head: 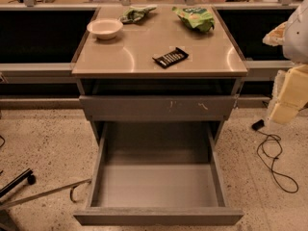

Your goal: Place rxbar chocolate into middle drawer

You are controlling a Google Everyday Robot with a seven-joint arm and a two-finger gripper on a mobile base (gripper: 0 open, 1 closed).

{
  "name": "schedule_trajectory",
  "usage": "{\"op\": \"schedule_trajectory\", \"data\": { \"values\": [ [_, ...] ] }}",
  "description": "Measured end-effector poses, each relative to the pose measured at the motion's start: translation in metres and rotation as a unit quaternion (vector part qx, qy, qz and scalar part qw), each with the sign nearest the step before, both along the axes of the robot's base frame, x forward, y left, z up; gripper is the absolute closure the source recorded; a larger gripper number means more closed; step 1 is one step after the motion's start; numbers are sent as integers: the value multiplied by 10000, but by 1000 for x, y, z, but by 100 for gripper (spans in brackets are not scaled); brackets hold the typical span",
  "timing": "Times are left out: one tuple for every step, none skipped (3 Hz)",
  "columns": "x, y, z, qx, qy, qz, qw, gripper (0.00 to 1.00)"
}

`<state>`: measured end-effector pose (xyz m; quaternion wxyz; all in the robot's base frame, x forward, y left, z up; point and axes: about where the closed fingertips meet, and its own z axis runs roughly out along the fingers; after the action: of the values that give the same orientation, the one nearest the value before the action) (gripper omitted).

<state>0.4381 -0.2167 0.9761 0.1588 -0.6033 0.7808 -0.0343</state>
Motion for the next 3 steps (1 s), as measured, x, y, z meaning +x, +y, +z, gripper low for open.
{"op": "schedule_trajectory", "data": {
  "values": [
    [0, 0, 0, 0, -2, 0, 10000, 0],
    [14, 4, -2, 5, -141, 37, 9999, 0],
    [74, 5, -11, -21, -404, 218, 9989, 0]
  ]
}}
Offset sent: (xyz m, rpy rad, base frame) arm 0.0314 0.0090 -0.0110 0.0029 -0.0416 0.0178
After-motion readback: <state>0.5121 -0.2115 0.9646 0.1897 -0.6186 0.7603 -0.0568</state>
